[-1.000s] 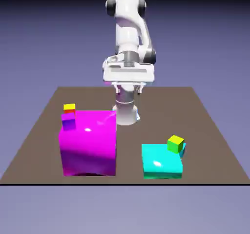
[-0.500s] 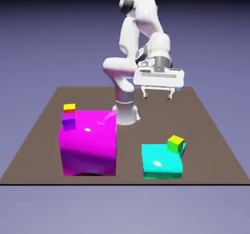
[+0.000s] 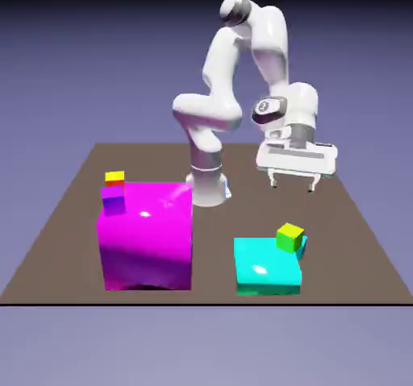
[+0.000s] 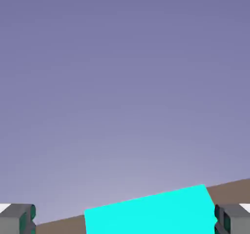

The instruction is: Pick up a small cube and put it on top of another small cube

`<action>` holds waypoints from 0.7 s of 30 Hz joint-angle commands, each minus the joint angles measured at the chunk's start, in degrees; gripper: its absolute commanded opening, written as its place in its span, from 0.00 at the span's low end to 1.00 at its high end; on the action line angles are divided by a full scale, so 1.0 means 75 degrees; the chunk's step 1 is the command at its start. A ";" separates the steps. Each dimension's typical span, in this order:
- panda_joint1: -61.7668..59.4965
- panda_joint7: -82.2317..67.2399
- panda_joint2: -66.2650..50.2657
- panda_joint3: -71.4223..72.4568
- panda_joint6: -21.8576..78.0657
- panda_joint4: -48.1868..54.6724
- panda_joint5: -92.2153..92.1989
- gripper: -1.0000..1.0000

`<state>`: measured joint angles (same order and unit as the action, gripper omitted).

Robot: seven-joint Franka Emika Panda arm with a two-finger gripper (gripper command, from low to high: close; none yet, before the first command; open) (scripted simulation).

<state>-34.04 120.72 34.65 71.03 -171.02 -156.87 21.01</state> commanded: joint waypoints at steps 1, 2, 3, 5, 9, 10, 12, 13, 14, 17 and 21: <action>-0.0136 0.0305 0.0008 0.0277 0.0012 0.0016 0.0082 0.50; -0.0271 0.0611 0.0016 0.0554 0.0023 0.0032 0.0164 0.50; -0.0406 0.0916 0.0023 0.0831 0.0035 0.0048 0.0246 0.50; -0.0677 0.1526 0.0039 0.1385 0.0058 0.0081 0.0410 0.50; -0.1218 0.2746 0.0070 0.2492 0.0105 0.0145 0.0737 0.50; -0.1354 0.3051 0.0078 0.2769 0.0117 0.0161 0.0819 0.50; -0.1624 0.3661 0.0093 0.3323 0.0140 0.0194 0.0983 0.50; -0.1760 0.3966 0.0101 0.3600 0.0152 0.0210 0.1065 0.50; -0.1895 0.4271 0.0109 0.3876 0.0163 0.0226 0.1146 0.50; -0.2301 0.5186 0.0132 0.4707 0.0198 0.0274 0.1392 0.50; -0.2814 0.5762 0.0377 0.5414 0.0012 0.0390 0.1505 0.50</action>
<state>-55.14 163.93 37.48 111.63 -170.93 -153.94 32.29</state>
